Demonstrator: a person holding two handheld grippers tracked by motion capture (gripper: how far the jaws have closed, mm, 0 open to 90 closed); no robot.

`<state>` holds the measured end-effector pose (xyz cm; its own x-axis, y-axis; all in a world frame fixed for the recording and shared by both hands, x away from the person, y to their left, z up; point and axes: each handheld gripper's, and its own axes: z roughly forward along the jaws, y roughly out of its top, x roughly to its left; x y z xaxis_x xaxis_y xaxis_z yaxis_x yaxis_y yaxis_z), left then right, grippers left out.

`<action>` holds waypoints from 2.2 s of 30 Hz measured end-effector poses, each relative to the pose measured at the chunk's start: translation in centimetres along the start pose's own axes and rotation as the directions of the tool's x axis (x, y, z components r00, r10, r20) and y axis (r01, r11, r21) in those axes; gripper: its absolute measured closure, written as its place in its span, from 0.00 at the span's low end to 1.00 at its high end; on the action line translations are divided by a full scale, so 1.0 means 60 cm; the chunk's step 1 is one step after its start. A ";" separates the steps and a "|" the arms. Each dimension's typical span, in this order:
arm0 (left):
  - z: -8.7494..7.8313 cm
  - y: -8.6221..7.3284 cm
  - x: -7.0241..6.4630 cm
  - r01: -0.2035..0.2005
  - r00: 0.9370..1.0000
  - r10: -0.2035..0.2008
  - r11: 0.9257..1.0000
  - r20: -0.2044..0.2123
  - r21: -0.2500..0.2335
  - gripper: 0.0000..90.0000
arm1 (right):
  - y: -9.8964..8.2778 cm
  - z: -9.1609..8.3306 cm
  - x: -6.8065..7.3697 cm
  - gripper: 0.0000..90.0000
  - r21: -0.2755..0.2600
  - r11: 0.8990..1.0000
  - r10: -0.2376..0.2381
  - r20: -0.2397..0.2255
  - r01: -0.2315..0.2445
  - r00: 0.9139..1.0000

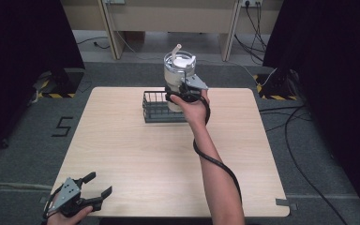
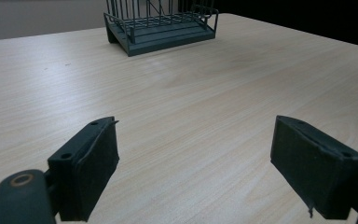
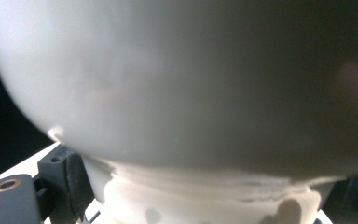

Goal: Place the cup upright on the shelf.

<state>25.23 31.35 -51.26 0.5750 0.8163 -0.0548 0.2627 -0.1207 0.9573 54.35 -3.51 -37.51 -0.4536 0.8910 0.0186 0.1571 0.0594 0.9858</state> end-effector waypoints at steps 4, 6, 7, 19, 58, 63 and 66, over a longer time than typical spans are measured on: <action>-0.002 0.000 0.002 0.004 1.000 -0.004 1.000 -0.004 -0.003 0.16 | 0.003 0.010 -0.007 0.12 0.005 1.000 0.008 0.008 -0.008 1.000; -0.005 0.000 0.004 0.005 1.000 -0.005 1.000 -0.010 -0.006 0.16 | 0.007 0.016 -0.012 0.12 -0.002 1.000 0.024 0.020 -0.023 1.000; -0.005 -0.001 0.005 0.008 1.000 -0.008 1.000 -0.013 -0.007 0.16 | 0.009 0.019 -0.014 0.11 0.000 1.000 0.031 0.021 -0.031 0.999; -0.007 0.000 0.005 0.001 1.000 -0.001 1.000 -0.017 -0.004 0.16 | 0.023 0.049 -0.017 0.12 0.004 0.999 0.038 0.037 -0.038 0.999; -0.009 -0.001 0.007 -0.008 1.000 0.008 1.000 -0.008 -0.002 0.16 | -0.059 0.115 -0.022 0.11 0.099 0.995 0.020 0.070 -0.027 0.997; -0.008 -0.001 0.007 -0.009 1.000 0.009 1.000 -0.005 0.000 0.16 | -0.071 0.116 -0.026 0.11 0.109 0.993 0.025 0.077 -0.033 0.997; -0.008 -0.001 0.007 -0.008 1.000 0.008 1.000 -0.004 0.000 0.16 | -0.077 0.116 -0.028 0.11 0.105 0.994 0.030 0.079 -0.038 0.996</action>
<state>25.08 31.94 -51.23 0.5742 0.8174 -0.0458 0.2575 -0.1273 0.9579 60.50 -2.14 -43.23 -0.3781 0.9251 0.0350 0.2657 0.0722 0.9614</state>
